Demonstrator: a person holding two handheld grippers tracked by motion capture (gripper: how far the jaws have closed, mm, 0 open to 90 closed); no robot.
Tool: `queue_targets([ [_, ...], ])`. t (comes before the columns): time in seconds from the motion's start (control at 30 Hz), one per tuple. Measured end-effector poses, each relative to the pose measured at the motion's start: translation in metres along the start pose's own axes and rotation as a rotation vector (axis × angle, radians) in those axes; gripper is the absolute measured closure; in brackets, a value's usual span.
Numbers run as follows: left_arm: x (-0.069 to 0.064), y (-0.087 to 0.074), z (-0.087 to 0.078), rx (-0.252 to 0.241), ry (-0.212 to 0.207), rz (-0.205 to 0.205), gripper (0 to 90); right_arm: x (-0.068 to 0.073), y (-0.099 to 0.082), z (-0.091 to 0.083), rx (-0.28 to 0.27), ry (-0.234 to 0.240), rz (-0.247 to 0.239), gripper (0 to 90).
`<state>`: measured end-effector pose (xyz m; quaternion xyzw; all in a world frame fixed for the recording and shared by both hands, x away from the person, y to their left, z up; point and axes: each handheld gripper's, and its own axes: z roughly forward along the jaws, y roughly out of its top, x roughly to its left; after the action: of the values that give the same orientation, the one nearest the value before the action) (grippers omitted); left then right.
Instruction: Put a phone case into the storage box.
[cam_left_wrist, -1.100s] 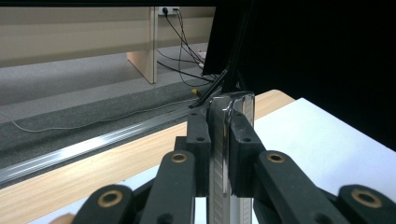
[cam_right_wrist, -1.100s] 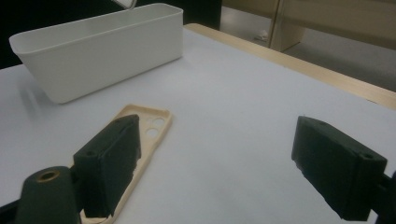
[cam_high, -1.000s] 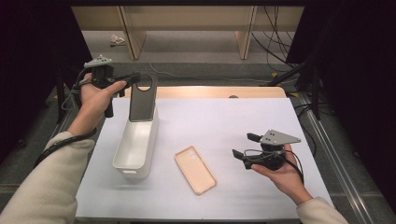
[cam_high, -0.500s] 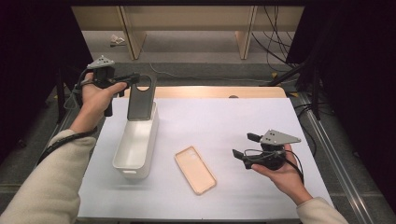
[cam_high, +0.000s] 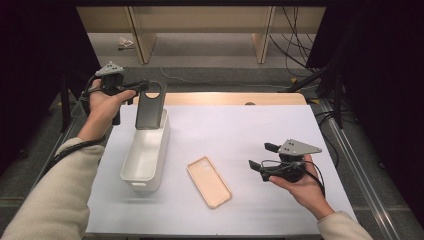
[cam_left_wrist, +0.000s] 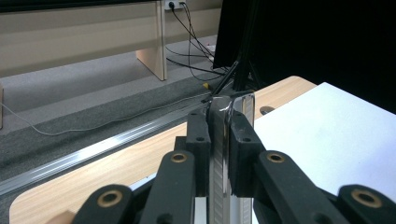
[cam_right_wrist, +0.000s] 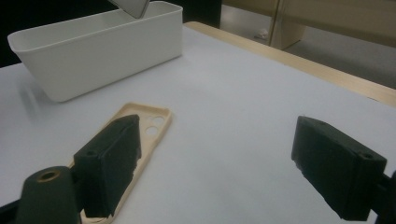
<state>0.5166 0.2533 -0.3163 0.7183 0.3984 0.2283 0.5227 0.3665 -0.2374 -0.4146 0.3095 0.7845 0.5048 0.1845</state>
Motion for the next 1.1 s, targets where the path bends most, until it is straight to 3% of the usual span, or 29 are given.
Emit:
queue_targets([
  [1.1, 0.008, -0.013, 0.012, -0.004, 0.013, -0.009, 80.6, 0.0, 0.0, 0.0, -0.006, -0.002, 0.005, 16.6],
])
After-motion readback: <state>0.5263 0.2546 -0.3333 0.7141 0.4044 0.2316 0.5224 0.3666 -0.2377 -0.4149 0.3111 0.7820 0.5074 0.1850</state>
